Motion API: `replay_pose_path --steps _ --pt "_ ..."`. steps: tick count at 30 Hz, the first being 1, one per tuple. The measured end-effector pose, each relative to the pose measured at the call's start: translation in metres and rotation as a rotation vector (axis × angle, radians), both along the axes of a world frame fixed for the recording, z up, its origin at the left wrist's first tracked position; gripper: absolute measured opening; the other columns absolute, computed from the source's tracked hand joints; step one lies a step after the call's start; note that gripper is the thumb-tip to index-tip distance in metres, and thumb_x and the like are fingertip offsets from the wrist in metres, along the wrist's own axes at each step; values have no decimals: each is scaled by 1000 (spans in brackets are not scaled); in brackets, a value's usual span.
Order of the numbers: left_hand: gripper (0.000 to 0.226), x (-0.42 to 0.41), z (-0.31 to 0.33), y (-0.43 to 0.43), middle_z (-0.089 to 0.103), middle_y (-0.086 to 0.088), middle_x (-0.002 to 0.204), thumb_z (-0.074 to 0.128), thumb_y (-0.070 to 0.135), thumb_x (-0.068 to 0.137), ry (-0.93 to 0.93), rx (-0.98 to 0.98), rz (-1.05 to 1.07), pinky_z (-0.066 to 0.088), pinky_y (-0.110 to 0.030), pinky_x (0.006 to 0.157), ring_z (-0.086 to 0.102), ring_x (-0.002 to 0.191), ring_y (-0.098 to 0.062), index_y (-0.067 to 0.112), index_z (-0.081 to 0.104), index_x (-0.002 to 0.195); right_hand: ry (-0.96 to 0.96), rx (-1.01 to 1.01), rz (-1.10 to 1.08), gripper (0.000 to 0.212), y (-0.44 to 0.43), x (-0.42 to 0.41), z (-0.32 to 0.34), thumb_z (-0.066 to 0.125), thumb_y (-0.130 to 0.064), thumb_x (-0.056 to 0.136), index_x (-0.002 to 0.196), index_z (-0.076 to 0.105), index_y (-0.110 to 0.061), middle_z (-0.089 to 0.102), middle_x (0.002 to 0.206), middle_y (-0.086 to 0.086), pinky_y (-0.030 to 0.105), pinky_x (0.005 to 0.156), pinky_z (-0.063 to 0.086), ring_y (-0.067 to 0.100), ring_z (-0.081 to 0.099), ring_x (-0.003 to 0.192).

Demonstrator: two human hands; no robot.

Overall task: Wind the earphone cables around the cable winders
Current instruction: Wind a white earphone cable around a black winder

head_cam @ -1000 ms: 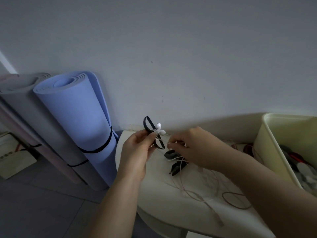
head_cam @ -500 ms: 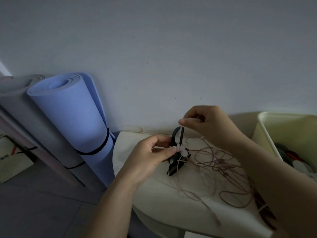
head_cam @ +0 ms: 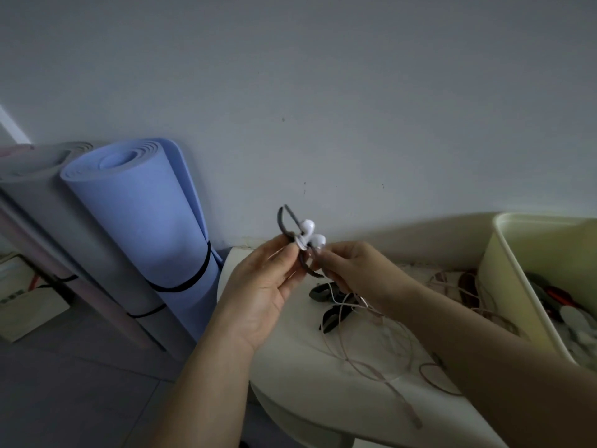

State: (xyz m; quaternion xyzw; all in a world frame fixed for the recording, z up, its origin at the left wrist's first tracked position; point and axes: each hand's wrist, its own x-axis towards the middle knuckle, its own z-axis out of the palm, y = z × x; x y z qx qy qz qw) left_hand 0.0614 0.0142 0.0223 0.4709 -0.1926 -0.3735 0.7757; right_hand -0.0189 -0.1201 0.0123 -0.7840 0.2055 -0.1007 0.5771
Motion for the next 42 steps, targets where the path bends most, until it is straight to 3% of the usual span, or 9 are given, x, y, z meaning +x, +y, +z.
replay_pose_path --steps 3,8,13,16,20,24,29,34,42 --pt "32 7 -6 -1 72 -3 106 61 18 81 132 74 130 51 -25 90 66 96 -12 11 66 111 -1 -191 70 37 5 0 4 50 -31 97 93 67 1 38 53 -5 14 42 27 3 30 42" --pt "7 14 -12 -3 68 8 68 60 13 90 241 128 269 52 -17 64 63 65 -2 18 65 88 88 -418 179 36 7 -5 11 49 -31 98 98 67 0 38 51 -7 13 43 28 5 36 40" --pt "5 14 -17 -5 68 3 67 61 15 90 391 119 278 53 -23 72 63 71 -8 13 65 90 201 -446 252 38 7 -7 15 48 -33 97 103 66 -1 50 70 6 25 54 29 10 37 58" --pt "5 13 -18 -7 69 3 65 61 14 90 381 144 300 52 -24 73 62 71 -8 12 66 90 169 -481 239 39 6 -9 18 48 -33 97 102 66 2 56 69 5 16 49 31 4 38 50" --pt "10 14 -22 -8 70 2 72 61 13 90 211 192 277 50 -28 79 62 71 -9 11 70 94 146 -624 248 33 7 -13 20 47 -31 98 94 68 -5 64 75 7 15 52 33 6 42 53" --pt "22 10 -27 -10 73 -2 94 71 21 85 -269 435 264 50 -28 75 65 85 -14 16 69 106 61 -723 182 27 8 -16 30 52 -31 94 82 70 -14 52 56 -8 20 50 31 3 44 48" --pt "14 -4 -16 -11 69 12 92 69 22 86 -408 445 128 49 -13 66 66 84 -3 32 63 94 -87 -500 -34 27 -8 -22 41 59 -29 91 73 71 -12 46 40 -14 12 40 26 6 36 37" --pt "19 -4 -12 -6 73 10 95 72 22 82 -441 399 -45 51 -19 79 68 93 -6 30 67 99 -186 -425 -154 24 -19 -21 38 74 -37 77 65 65 -19 56 53 -10 12 48 33 2 44 49" --pt "31 -1 -3 4 72 -2 107 71 32 72 -446 364 -237 51 -23 86 67 101 -12 26 73 103 -200 -208 17 34 -33 -26 40 72 -45 66 65 59 -13 41 51 -10 11 48 28 4 33 49"
